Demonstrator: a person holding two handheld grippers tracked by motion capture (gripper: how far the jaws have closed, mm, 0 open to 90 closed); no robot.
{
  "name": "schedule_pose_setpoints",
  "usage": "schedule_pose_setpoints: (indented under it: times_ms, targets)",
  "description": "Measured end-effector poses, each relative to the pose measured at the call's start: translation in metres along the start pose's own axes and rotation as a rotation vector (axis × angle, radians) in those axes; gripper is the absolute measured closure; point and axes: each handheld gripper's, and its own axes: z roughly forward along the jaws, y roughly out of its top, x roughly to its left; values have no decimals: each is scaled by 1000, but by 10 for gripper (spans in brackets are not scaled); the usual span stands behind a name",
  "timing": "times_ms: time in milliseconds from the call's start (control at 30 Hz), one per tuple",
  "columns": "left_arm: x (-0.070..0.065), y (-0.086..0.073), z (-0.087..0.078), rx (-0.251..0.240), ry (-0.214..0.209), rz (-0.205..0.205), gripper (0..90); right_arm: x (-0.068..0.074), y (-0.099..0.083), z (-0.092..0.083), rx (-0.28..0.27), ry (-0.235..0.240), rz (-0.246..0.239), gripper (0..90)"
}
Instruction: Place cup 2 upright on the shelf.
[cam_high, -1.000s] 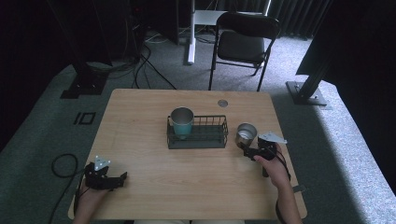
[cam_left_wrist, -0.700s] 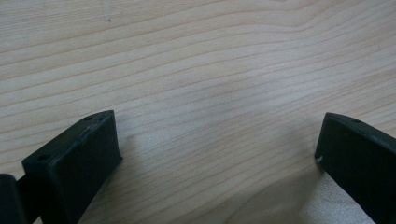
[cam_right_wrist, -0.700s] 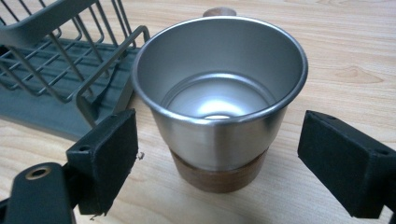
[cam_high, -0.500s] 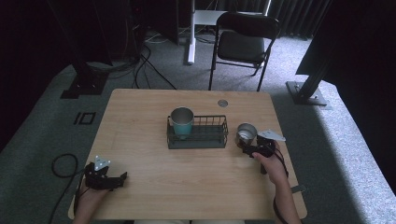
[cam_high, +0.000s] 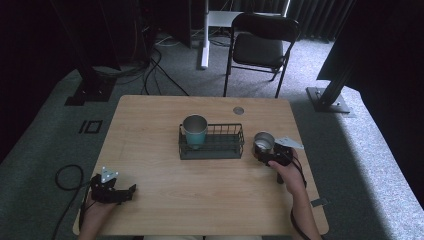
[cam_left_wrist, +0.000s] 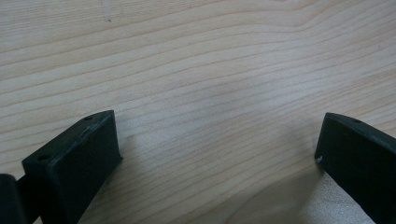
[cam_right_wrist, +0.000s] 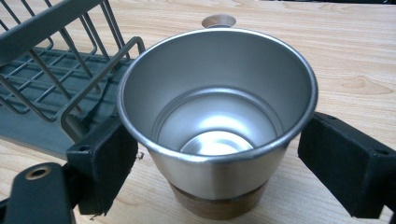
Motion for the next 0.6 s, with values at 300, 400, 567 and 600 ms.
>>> schedule_pose_setpoints:
  times_ms: [300, 400, 567, 600]
  targets:
    - [0, 0, 0, 0, 0, 0, 4, 2, 1, 5, -4, 2, -4, 120]
    - [0, 0, 0, 0, 0, 0, 4, 5, 1, 6, -13, 4, -22, 117]
    - [0, 0, 0, 0, 0, 0, 4, 5, 3, 9, -26, -15, -4, 117]
    - [0, 0, 0, 0, 0, 0, 4, 7, 3, 11, -28, -19, -13, 117]
